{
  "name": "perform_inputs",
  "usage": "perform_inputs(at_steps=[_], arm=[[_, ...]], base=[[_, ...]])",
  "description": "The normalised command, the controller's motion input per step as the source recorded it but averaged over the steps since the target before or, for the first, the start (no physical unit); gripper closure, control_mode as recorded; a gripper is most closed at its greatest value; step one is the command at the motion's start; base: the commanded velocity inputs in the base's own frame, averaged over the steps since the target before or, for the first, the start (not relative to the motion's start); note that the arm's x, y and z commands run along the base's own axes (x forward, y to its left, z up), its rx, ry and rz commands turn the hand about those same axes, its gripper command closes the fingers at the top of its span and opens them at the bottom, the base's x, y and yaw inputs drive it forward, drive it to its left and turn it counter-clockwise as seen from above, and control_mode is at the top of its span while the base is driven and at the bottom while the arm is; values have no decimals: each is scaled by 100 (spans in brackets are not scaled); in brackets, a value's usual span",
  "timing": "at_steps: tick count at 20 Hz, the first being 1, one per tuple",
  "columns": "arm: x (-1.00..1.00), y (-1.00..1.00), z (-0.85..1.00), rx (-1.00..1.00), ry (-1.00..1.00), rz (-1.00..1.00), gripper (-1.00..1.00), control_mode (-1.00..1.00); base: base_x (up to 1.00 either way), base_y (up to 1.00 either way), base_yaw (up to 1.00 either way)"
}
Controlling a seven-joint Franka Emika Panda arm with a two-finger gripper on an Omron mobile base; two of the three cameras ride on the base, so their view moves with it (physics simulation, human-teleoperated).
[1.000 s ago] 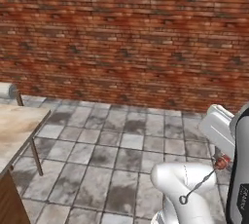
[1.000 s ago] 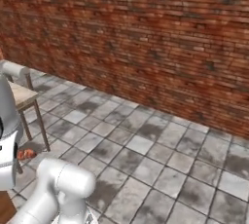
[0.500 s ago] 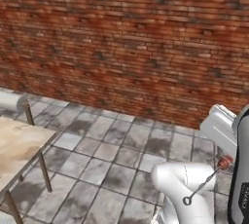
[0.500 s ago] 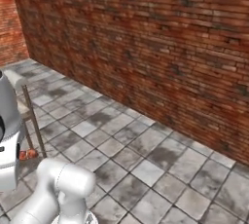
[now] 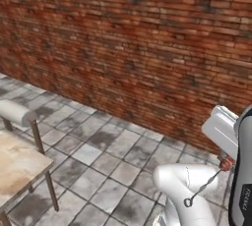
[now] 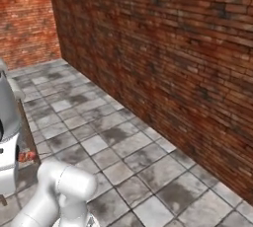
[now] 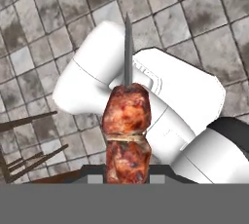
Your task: Place the cold items (lemon wedge and cucumber) from the fridge in one tupperware on the dining counter. Place the warm items (hot dog and kebab skewer) in the stove area in another tupperware.
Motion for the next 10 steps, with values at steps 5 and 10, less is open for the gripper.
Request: perform_inputs(at_steps=[5, 10], arm=[[0, 0, 0, 0, 0, 0, 100, 100], [0, 0, 0, 0, 0, 0, 100, 100]], base=[[100, -28, 42], [100, -26, 44]])
